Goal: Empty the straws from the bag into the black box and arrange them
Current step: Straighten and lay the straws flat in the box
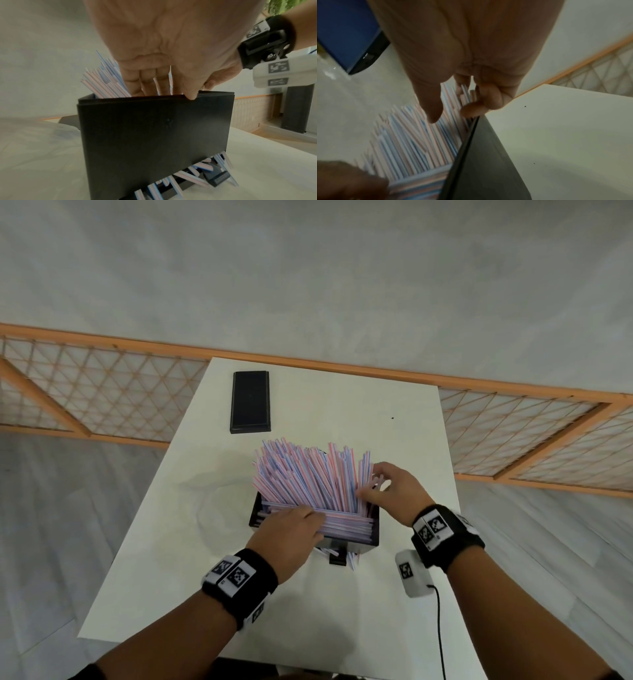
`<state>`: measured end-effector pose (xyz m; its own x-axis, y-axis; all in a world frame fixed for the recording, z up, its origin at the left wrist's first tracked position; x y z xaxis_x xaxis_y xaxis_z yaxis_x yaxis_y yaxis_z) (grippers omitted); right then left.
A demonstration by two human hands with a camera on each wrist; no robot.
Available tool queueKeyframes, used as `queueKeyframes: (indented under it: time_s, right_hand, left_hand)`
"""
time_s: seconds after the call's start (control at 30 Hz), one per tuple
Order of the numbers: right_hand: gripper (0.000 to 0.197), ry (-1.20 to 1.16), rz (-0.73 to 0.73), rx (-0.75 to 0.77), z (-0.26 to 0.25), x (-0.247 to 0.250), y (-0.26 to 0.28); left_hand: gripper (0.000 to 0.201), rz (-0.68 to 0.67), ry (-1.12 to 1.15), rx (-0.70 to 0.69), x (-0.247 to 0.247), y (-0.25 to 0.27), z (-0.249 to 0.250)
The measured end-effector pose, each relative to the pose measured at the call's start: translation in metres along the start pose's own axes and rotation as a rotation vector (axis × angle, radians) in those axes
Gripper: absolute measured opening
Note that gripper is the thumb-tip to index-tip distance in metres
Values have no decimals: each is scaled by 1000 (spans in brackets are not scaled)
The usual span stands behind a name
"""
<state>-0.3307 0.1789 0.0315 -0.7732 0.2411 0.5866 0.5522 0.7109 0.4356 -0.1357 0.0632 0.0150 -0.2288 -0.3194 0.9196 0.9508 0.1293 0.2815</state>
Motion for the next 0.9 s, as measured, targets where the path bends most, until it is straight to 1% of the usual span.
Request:
queueKeyframes:
  time_s: [0.03,0.07,0.1,0.13,0.2,0.23,0.27,0.3,0.4,0.53,0.63,0.7,0.8,0.9]
  right_hand:
    - [32,48,-17,17,-4,-3,-3]
    - [31,104,-25,28,-8,-7,-6]
    - [33,164,-23,39,-11,-9,-6]
    - [34,217,-12,52,-16,-11,-5]
    - [33,270,7,88,-23,-15,-2]
    - [34,272,4,95,-24,-17,-2]
    - [32,260,-1,94,-26,-18,-1]
    - [28,243,-3,90,-27,-19,-1]
    - [17,208,-19,75,-32,-20,0]
    - [18,235,14,72,-41,-6,8]
    - [16,256,62,158,-63,14,23]
    - [17,304,76,231,-86,25,35]
    - [21,408,66,304,-115,29,48]
    - [22,469,69,352,-131,23,55]
  left_hand:
    - [38,-54,-37,-6,-6,-2,1]
    - [45,-74,-78,-29,-8,-3,2]
    - [47,-52,-101,-61,-9,-3,3]
    - [40,-35,-81,-66,-7,-2,3]
    - [15,24,5,-34,3,0,1]
    - [9,31,53,-53,7,3,4]
    - [11,80,43,-66,10,4,6]
    - [9,59,119,-55,7,4,3]
    - [22,24,248,10,4,2,-4]
    - [28,29,247,28,7,0,-3]
    - [34,82,217,41,13,0,-4]
    - [45,117,252,61,18,0,-1]
    - [61,172,432,87,29,-3,5]
    - [66,235,630,129,38,-9,12]
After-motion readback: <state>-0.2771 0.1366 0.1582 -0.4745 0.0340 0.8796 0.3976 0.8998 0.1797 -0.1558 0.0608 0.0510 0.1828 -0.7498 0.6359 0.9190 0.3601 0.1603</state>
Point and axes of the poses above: each hand's wrist, its own y-axis away from the middle knuckle, its own x-axis out of the back of the hand, z = x × y, the point moved 7 cm from there along -y, towards the middle knuckle, and after that the axes turned 12 degrees about -z, right-handed, at the moved point
